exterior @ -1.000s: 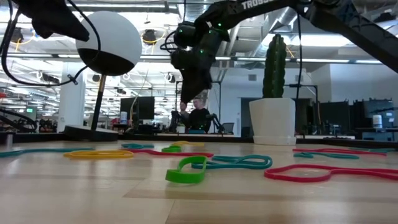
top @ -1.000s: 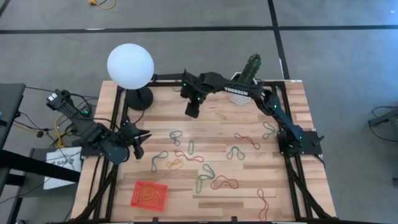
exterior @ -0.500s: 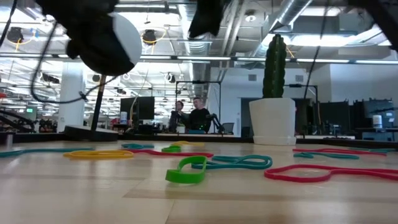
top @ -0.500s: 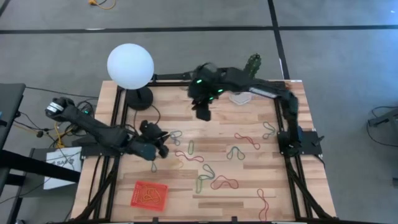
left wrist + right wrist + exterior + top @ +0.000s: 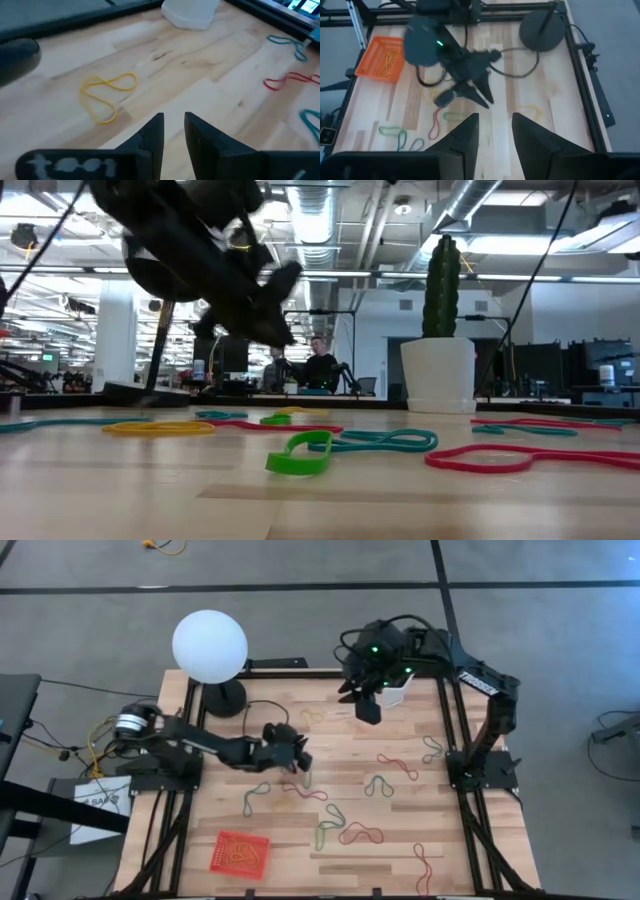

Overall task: Pick and place rubber bands into bin
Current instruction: Put the top yellow rubber band into the basket

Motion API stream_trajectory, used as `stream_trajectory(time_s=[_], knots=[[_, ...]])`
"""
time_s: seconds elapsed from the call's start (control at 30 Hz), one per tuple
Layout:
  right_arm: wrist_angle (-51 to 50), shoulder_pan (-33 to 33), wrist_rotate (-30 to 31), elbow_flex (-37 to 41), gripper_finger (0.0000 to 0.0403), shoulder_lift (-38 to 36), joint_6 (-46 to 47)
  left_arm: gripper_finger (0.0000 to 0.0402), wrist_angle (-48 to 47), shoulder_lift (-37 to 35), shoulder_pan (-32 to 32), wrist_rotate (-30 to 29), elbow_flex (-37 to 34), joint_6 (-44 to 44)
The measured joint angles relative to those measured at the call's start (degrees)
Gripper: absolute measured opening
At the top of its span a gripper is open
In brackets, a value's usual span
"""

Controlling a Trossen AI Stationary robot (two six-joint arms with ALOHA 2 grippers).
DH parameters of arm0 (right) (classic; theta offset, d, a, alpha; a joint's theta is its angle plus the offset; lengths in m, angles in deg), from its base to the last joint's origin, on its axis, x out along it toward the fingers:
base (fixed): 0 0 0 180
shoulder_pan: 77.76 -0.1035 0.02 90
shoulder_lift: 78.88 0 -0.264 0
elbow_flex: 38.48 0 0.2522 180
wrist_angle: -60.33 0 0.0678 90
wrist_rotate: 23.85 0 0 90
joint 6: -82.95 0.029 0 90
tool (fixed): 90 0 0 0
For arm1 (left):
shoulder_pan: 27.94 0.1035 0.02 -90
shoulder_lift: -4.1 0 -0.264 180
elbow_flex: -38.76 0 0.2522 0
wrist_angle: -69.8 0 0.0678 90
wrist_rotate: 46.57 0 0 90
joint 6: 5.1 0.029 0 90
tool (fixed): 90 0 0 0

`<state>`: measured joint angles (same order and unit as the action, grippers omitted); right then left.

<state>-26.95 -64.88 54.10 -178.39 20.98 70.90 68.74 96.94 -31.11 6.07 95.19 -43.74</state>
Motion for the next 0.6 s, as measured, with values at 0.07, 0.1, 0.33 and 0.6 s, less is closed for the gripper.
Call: stream_trajectory(time_s=[0.07, 0.1, 0.33, 0.6], knots=[[-1.2, -0.4, 0.0, 0.0, 0.0113, -0.1, 0.0, 0.0065, 3.7, 3.1, 2.0, 1.8, 0.0, 0.0], [-1.8, -0.6, 0.0, 0.0, 0.0113, -0.1, -0.2, 0.0065, 5.1, 4.5, 2.9, 1.7, 0.0, 0.2], [-3.4, -1.6, 0.0, 0.1, 0.0113, 0.3, -1.5, 0.0065, 6.7, 11.5, 9.3, 5.0, 4.0, 2.4], [-4.5, -1.0, 0.0, 0.1, 0.0113, 0.3, -2.0, 0.0065, -11.9, 16.5, 12.3, 4.2, 13.2, 0.2]])
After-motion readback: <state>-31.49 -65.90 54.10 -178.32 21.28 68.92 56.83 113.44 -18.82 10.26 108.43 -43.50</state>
